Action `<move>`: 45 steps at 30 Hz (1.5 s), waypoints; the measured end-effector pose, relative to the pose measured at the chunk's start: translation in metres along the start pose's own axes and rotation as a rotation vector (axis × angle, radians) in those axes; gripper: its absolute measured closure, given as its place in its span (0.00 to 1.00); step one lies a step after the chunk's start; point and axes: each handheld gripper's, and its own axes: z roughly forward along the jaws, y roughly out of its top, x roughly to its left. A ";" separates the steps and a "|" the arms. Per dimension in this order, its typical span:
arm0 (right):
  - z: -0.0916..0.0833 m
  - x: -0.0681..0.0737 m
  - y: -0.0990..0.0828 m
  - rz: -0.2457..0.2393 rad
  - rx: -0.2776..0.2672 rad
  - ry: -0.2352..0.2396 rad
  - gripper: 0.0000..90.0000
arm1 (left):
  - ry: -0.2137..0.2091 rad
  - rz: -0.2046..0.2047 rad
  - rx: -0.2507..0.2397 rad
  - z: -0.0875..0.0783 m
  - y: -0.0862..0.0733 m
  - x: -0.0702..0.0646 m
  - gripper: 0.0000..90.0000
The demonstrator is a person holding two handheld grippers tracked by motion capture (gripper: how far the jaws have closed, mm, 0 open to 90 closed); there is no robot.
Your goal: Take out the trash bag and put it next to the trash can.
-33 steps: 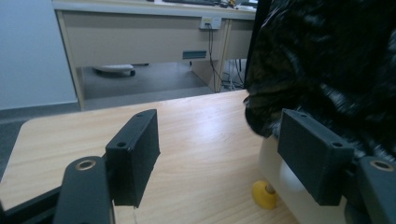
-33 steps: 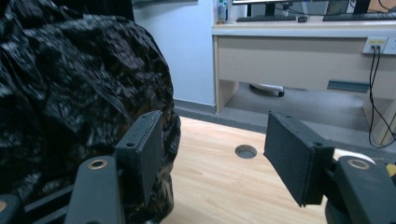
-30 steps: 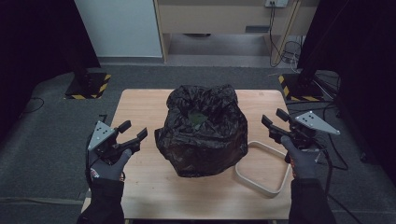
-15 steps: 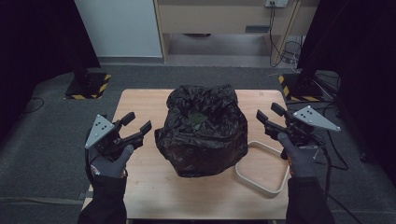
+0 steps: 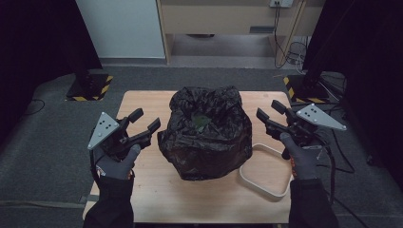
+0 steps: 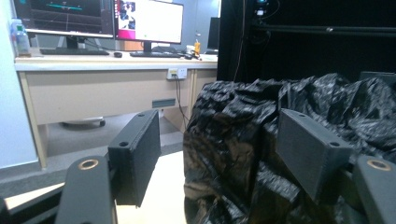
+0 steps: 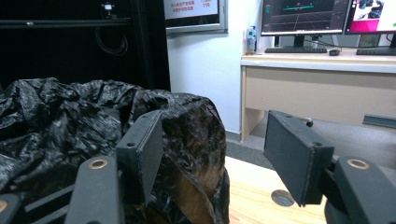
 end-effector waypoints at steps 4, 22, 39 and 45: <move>0.003 0.005 0.005 -0.004 -0.006 0.020 0.41 | -0.014 0.011 -0.012 0.003 0.007 -0.005 0.33; 0.021 0.029 0.015 -0.009 0.002 0.108 0.39 | -0.076 0.024 -0.002 0.030 0.015 -0.025 0.33; 0.034 0.040 0.005 -0.011 0.066 0.164 0.50 | -0.065 0.004 0.057 0.052 0.005 -0.026 0.36; 0.037 0.043 0.002 -0.032 0.087 0.166 0.63 | -0.066 0.004 0.068 0.054 0.003 -0.025 0.41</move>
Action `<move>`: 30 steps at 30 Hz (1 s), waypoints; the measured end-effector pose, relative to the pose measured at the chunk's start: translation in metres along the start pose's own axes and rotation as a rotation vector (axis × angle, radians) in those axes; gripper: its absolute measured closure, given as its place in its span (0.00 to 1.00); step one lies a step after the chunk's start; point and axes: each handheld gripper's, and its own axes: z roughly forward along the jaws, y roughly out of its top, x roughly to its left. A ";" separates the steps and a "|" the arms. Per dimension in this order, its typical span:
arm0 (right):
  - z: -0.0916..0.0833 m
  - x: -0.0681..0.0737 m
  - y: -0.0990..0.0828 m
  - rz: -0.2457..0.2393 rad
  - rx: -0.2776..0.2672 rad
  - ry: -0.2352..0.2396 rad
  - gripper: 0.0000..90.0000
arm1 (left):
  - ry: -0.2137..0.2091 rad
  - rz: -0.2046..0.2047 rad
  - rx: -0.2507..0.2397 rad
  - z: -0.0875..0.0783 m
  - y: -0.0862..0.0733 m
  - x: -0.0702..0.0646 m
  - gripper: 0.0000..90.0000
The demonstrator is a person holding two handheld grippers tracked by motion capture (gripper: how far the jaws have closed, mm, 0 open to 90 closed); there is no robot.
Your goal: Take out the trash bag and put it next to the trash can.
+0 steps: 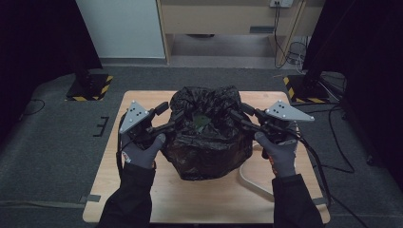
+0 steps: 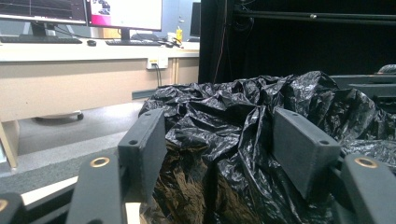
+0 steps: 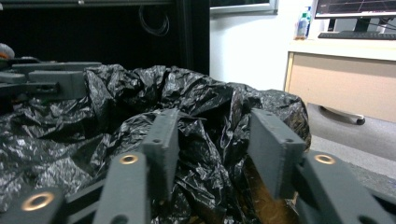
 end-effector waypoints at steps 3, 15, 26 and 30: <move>0.000 0.000 0.000 -0.012 0.006 -0.010 0.66 | 0.003 0.003 0.008 0.000 -0.001 0.000 0.44; -0.002 0.001 0.001 -0.026 -0.009 -0.053 0.84 | -0.021 0.004 0.021 0.001 0.000 -0.003 0.65; 0.000 0.003 0.003 -0.020 -0.038 -0.036 0.96 | 0.000 0.017 0.008 -0.007 0.003 -0.004 0.83; 0.000 0.005 0.007 -0.014 -0.063 -0.010 0.97 | -0.022 0.014 -0.025 -0.010 0.007 -0.008 0.90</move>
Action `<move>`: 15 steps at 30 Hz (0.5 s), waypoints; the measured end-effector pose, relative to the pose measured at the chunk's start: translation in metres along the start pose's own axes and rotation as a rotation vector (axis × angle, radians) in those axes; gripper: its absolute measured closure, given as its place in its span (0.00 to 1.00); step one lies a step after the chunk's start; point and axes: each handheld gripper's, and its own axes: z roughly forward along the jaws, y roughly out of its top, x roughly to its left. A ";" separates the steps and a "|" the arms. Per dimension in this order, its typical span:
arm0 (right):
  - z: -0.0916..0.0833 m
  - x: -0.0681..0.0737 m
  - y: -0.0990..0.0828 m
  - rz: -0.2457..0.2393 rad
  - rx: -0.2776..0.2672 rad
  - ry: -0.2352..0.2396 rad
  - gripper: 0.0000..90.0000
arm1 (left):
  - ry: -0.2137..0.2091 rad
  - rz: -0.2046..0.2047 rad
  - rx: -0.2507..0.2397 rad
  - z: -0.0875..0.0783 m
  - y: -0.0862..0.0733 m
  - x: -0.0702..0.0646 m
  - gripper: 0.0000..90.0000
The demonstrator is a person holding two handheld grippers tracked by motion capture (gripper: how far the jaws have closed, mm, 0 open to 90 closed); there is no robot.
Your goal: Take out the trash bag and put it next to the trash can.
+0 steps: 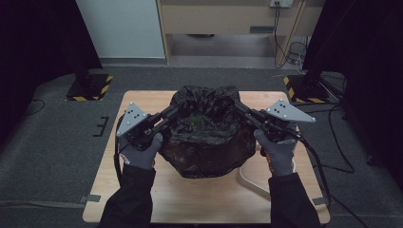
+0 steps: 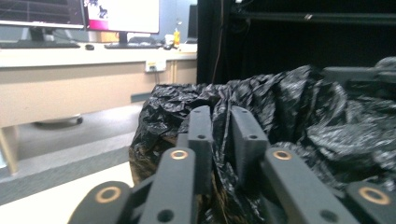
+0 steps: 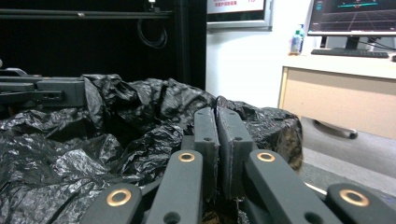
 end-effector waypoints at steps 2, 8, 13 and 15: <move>0.000 0.001 0.003 0.001 -0.012 0.014 0.97 | -0.013 0.007 -0.011 0.000 0.003 -0.004 0.91; 0.003 0.006 0.012 -0.001 -0.053 0.055 0.97 | -0.063 -0.004 -0.051 0.002 0.009 -0.014 0.92; 0.008 0.012 0.017 0.005 -0.075 0.103 0.97 | -0.094 0.005 -0.062 0.008 0.011 -0.023 0.92; 0.009 0.015 0.019 -0.007 -0.079 0.119 0.97 | -0.100 0.009 -0.065 0.011 0.012 -0.026 0.92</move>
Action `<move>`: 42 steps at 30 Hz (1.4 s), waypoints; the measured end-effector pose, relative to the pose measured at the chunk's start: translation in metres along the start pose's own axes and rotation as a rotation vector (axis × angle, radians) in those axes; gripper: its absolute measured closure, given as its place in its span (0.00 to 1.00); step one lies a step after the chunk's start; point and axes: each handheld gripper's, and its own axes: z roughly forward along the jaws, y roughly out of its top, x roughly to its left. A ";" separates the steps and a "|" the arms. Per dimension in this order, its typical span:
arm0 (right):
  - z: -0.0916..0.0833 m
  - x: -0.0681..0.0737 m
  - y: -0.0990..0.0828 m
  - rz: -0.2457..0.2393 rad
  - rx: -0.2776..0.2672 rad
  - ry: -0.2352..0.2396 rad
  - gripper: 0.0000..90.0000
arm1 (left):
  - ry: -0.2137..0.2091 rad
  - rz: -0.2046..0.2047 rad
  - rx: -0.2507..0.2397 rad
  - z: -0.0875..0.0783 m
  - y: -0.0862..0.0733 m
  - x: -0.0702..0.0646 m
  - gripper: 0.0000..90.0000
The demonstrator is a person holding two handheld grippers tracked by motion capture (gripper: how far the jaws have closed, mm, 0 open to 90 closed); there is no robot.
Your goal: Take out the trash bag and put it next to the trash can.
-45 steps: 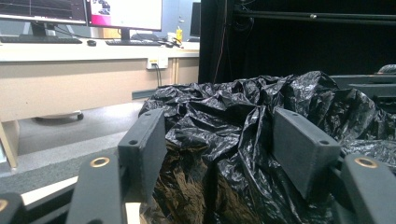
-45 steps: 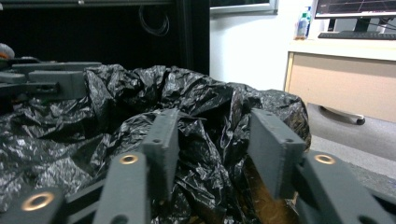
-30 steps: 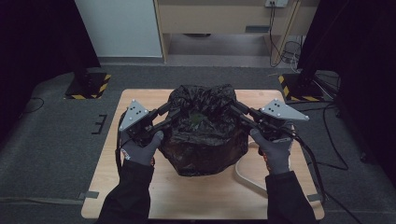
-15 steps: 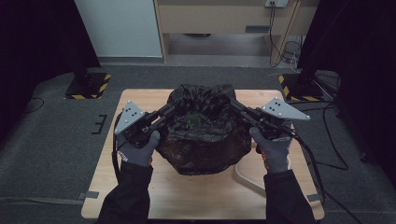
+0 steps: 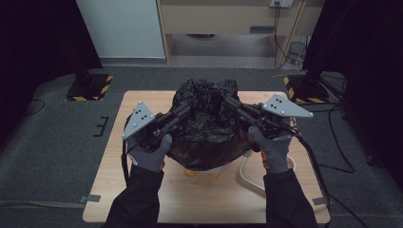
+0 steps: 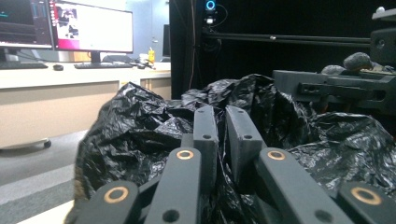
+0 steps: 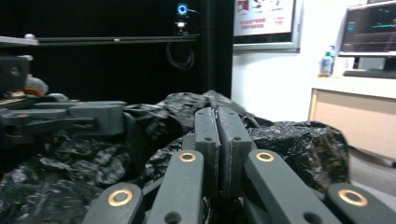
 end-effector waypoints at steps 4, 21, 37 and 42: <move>0.004 0.006 0.003 -0.005 -0.009 0.036 0.97 | -0.022 0.005 -0.006 0.005 0.000 -0.006 0.93; 0.015 0.014 0.007 -0.013 0.003 0.109 0.97 | -0.133 -0.029 -0.031 0.011 -0.005 -0.013 0.91; 0.027 0.022 0.008 -0.054 0.008 0.070 0.97 | -0.172 -0.034 0.007 0.020 -0.001 -0.017 0.67; 0.026 0.023 0.008 -0.052 0.018 0.095 0.97 | -0.143 0.004 0.028 0.023 -0.001 -0.021 0.65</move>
